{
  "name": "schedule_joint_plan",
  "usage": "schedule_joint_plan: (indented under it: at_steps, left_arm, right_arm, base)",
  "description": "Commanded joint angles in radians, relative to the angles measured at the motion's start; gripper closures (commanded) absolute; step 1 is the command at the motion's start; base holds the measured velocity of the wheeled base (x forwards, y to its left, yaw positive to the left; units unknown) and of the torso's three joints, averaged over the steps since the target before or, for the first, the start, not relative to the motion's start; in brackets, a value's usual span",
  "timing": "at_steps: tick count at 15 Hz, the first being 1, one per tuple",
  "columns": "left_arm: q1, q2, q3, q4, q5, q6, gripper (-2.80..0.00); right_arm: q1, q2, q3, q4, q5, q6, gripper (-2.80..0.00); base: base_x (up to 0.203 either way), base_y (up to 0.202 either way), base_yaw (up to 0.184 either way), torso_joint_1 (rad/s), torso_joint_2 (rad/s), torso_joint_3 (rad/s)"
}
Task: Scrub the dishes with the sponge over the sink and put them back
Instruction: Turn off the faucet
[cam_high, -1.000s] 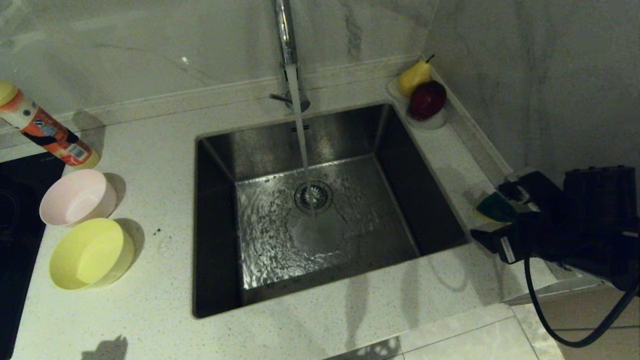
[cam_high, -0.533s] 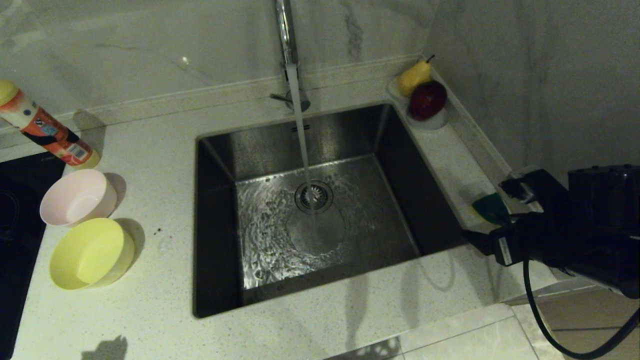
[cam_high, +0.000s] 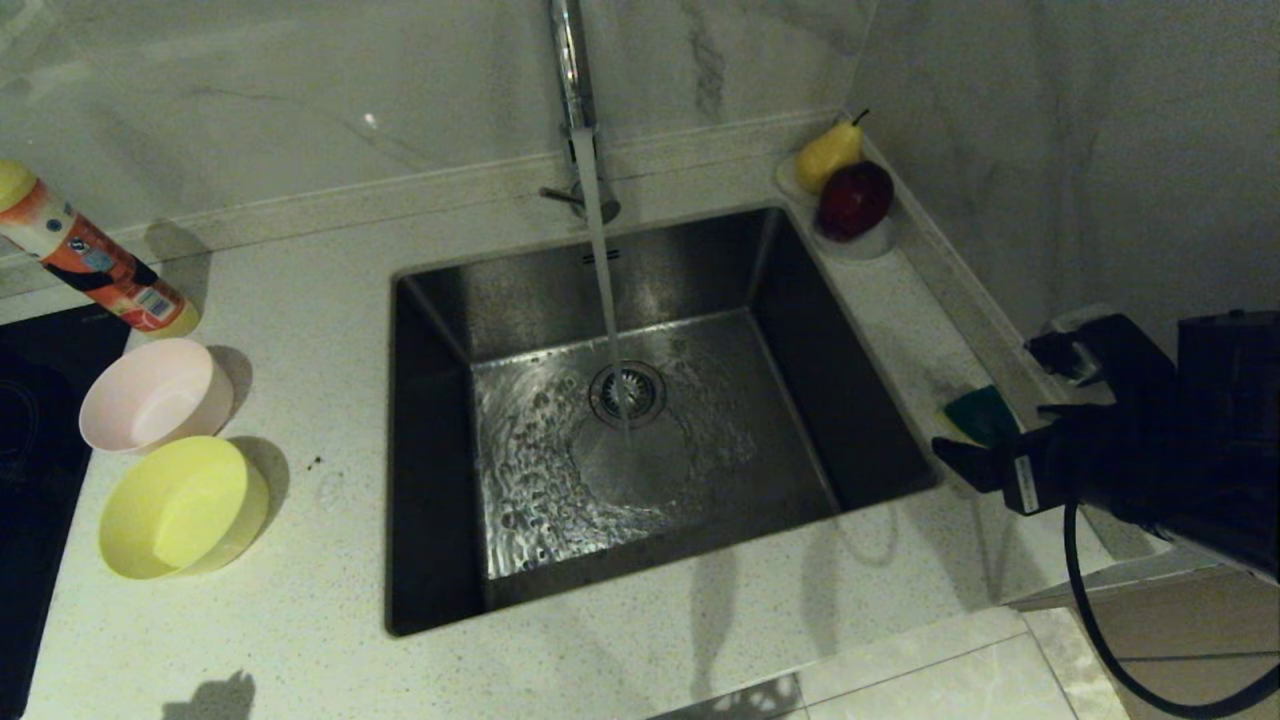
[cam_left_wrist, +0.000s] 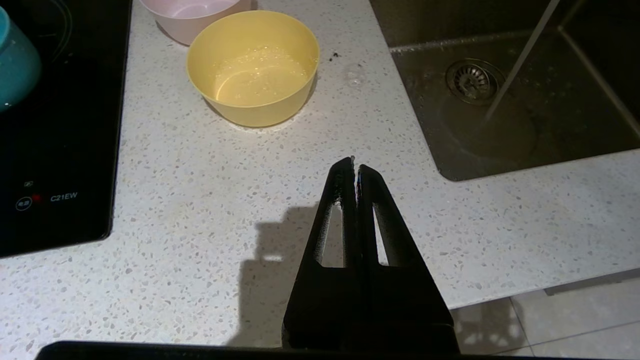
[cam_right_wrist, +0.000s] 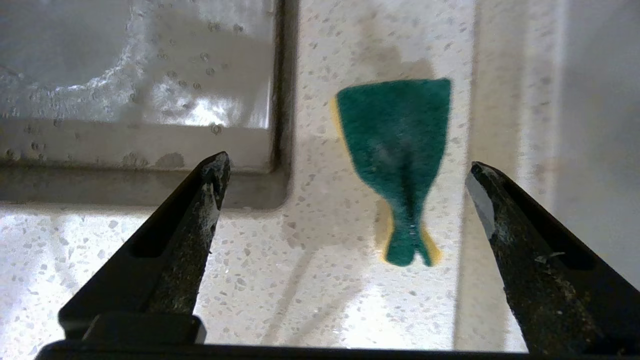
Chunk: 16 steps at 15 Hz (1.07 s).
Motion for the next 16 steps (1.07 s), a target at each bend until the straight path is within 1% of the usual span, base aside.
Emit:
schedule_joint_plan:
  at_steps: [1,3,9,15,16]
  left_arm:
    - [0.000,0.001,0.040,-0.001,0.000,0.000,0.00]
    - [-0.001,0.001,0.040,-0.001,0.000,0.000,0.00]
    - [-0.001,0.001,0.040,-0.001,0.002,0.000,0.00]
    - [0.001,0.001,0.040,-0.001,0.000,0.000,0.00]
    - [0.001,0.001,0.040,-0.001,0.001,0.000,0.00]
  right_arm:
    - [0.000,-0.024,-0.001,0.003,-0.004,-0.003,-2.80]
    - [0.000,-0.025,0.003,0.009,-0.003,-0.004,-2.80]
    - [-0.008,0.007,0.041,0.006,0.000,0.055,-2.80]
    - [-0.013,0.043,0.063,0.005,0.008,0.079,-2.80]
    - [-0.013,0.046,0.064,0.005,0.009,0.106,-2.80]
  base:
    - [0.000,0.000,0.000,0.000,0.00,0.000]
    - [0.000,0.000,0.000,0.000,0.00,0.000]
    - [0.000,0.000,0.000,0.000,0.00,0.000]
    - [0.000,0.000,0.000,0.000,0.00,0.000]
    - [0.000,0.000,0.000,0.000,0.00,0.000]
